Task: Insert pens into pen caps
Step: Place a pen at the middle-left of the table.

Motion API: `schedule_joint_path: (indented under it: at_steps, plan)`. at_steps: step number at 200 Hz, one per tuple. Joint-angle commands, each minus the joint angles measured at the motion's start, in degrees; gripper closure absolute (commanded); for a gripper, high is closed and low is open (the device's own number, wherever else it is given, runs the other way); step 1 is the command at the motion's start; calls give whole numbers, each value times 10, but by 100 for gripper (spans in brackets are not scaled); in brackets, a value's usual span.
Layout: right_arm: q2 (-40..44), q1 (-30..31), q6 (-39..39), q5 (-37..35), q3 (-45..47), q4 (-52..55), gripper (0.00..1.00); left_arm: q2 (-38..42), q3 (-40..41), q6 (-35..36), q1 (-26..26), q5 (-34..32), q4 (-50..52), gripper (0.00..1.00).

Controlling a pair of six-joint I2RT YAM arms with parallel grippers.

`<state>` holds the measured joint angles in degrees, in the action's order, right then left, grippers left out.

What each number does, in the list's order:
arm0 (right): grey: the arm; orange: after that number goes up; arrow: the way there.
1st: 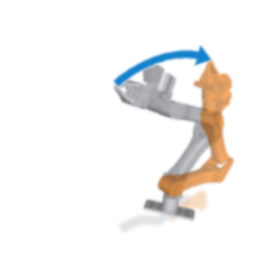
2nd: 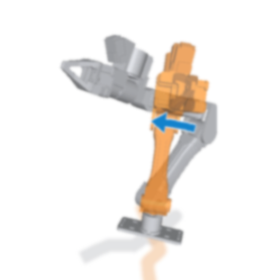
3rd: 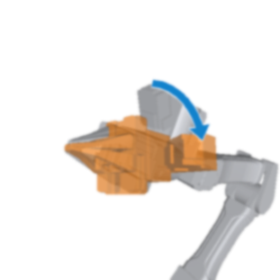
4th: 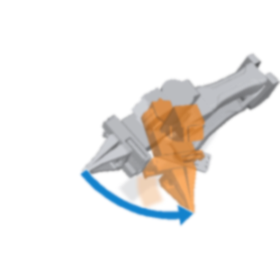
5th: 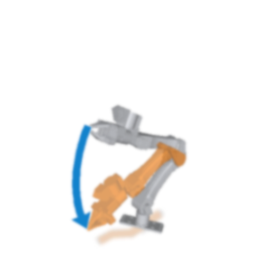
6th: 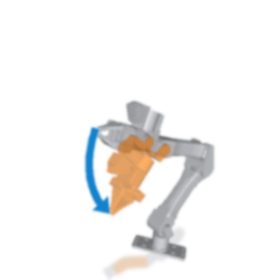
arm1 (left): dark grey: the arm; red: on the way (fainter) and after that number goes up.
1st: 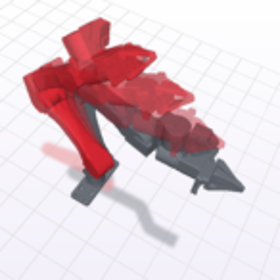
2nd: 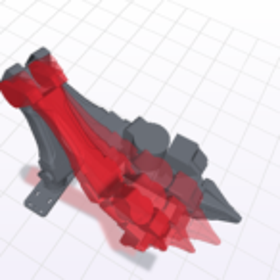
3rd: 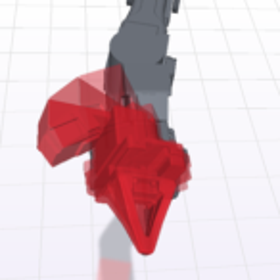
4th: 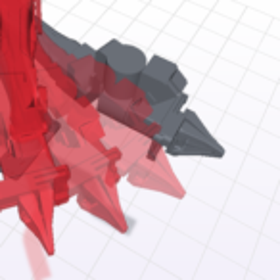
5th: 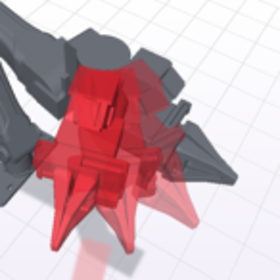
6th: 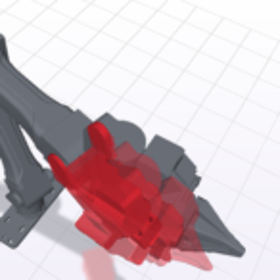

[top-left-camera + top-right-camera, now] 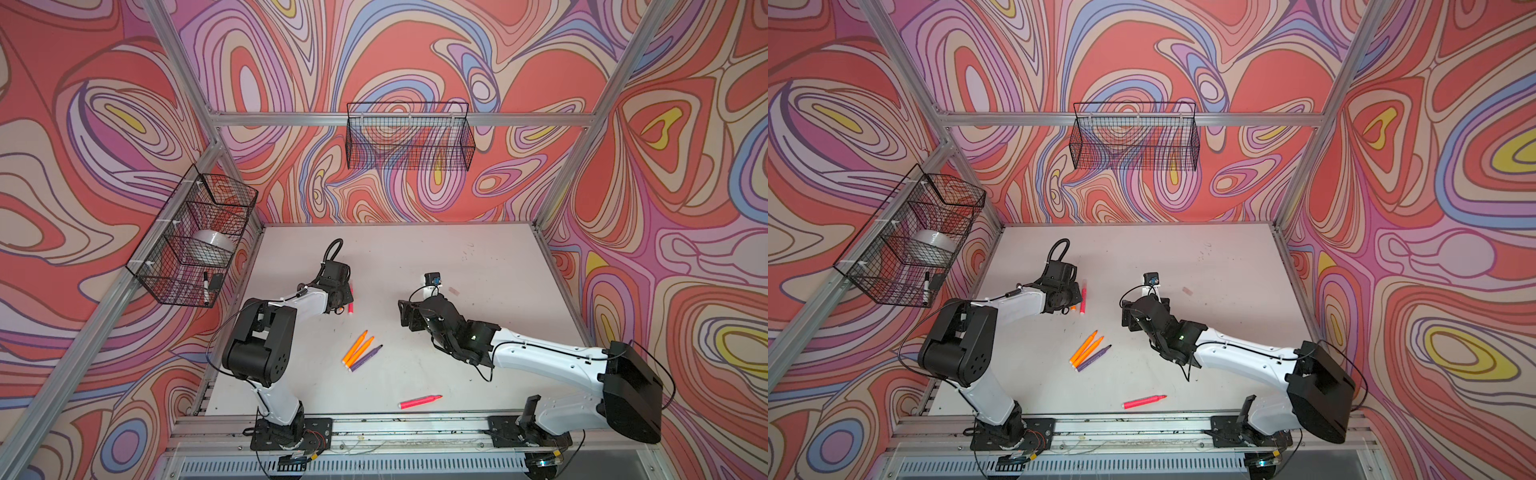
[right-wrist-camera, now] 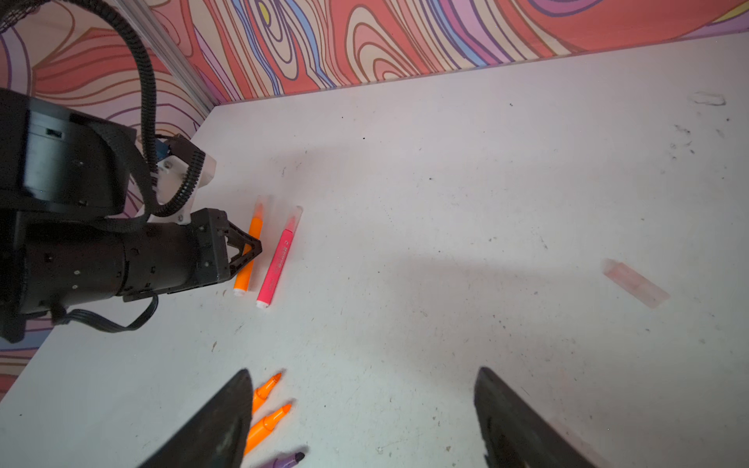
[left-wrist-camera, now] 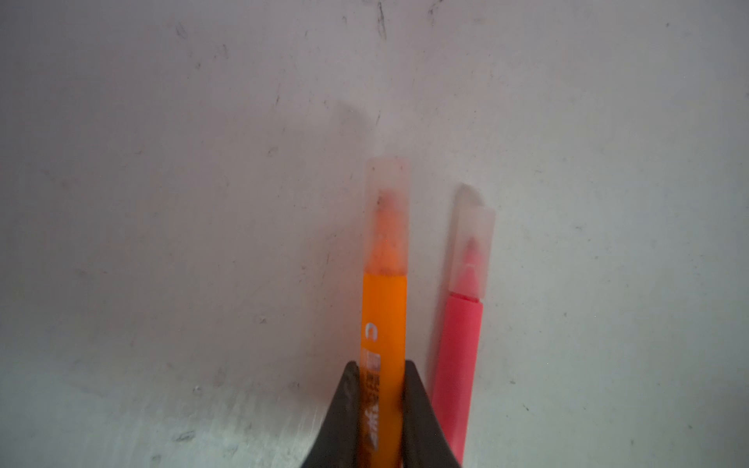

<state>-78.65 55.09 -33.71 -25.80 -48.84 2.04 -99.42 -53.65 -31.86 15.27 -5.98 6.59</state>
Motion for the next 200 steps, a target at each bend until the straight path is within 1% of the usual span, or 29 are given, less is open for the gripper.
schedule_joint_path:
  at_steps: [1, 13, 25, 27, 28, 30, 34, 60, 87, 113, 134, 152, 170, 184, 200]
  plan:
    - [3, -7, 2, 12, 11, -8, 30, -6, -15, -12, -4, 0, 31, 88]
    - [9, -7, 7, 12, 18, -14, 30, -11, -18, -13, -4, 5, 32, 87]
    - [17, -7, 4, 3, 24, -13, 23, -17, -23, -14, -3, 8, 35, 83]
    - [18, -8, 4, 1, 25, -13, 19, -18, -24, -13, -3, 8, 35, 83]
    - [19, -8, 3, 0, 25, -13, 11, -18, -25, -13, -3, 8, 36, 83]
    - [20, -8, 2, -4, 26, -12, 4, -19, -26, -13, -4, 8, 38, 82]
    - [23, -8, -2, -9, 26, -6, 2, -21, -28, -13, -4, 8, 40, 81]
    - [35, -7, 3, -17, 26, 5, 2, -23, -33, -11, -3, 4, 47, 74]
    - [28, -7, 2, -32, 4, 48, 2, -28, -40, -7, -3, 10, 50, 64]
    - [49, -7, 12, -9, 35, 2, 2, -31, -46, -5, -4, 11, 57, 57]
    - [82, -7, 13, -14, 56, -13, 2, -13, -40, -4, -4, 8, 53, 54]
    - [103, -7, 10, -27, 56, 3, 2, 27, -27, 6, -4, 10, 54, 53]
    - [112, -8, 7, -37, 51, 24, 2, 95, 11, 32, 1, 26, 36, 53]
    - [112, -7, 4, -43, 49, 34, 2, 157, 46, 49, 14, 25, 27, 52]
    - [111, -7, -1, -49, 50, 40, 2, 234, 93, 66, 45, 19, 15, 51]
